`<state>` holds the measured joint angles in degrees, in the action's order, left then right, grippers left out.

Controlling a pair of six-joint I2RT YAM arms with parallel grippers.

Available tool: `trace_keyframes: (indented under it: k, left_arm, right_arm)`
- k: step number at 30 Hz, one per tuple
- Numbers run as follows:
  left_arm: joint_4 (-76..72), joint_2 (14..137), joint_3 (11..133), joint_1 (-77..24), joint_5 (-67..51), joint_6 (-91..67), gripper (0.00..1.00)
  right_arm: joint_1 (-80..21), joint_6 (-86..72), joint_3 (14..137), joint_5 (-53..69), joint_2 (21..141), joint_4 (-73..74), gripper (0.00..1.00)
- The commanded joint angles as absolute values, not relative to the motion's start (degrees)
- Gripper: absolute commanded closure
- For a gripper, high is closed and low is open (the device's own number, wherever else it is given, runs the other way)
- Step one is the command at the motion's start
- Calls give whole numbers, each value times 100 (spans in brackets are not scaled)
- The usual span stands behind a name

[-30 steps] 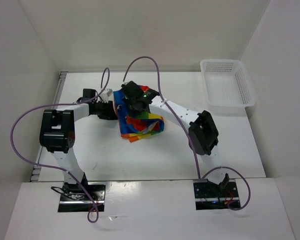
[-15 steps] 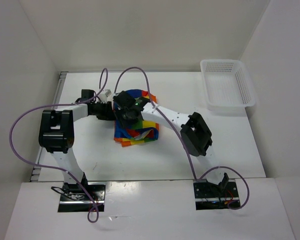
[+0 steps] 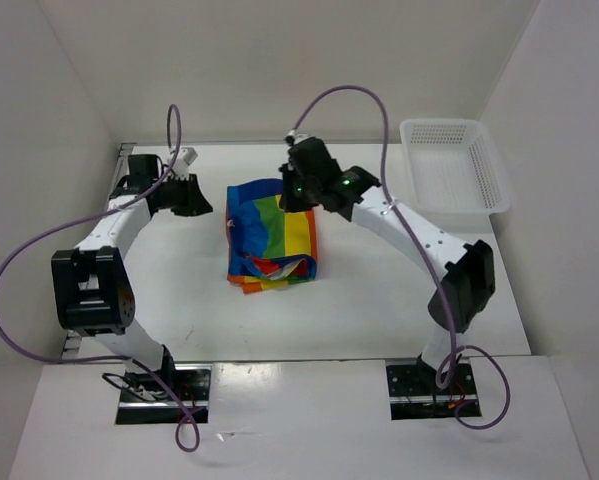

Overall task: Fold and stack the shorts
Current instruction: Fold the shorts

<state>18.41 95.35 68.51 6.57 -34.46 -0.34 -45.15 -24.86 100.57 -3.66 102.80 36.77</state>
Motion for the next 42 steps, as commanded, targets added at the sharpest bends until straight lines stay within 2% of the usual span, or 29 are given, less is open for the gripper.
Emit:
trace_keyframes:
  k: [1, 10, 20, 25, 30, 35, 42]
  left_arm:
    - [2092, 9325, 7066, 187, -4024, 0, 76]
    - [967, 9658, 6565, -1106, -4018, 0, 74]
    - [1045, 10432, 6381, -739, -3261, 0, 76]
    - [862, 10942, 6381, -738, -3208, 0, 77]
    - [878, 11127, 6513, -738, -3208, 0, 78]
    - [1265, 10531, 6872, -624, -3489, 0, 78]
    - [1564, 10362, 7452, -519, -3639, 0, 77]
  right_arm:
    - [-3956, -2812, 9406, 146, 10003, 3455, 91]
    - [-3727, -2873, 8746, 808, 10415, 3358, 91]
    - [-3595, -3120, 7481, 669, 11135, 2638, 96]
    - [-3595, -3173, 7409, 237, 11505, 2575, 97]
    - [-3595, -3173, 7603, 53, 11005, 2829, 98]
    - [-3595, -3121, 8278, -114, 10521, 3155, 98]
    - [-3349, -3120, 9569, -1, 11274, 3243, 98]
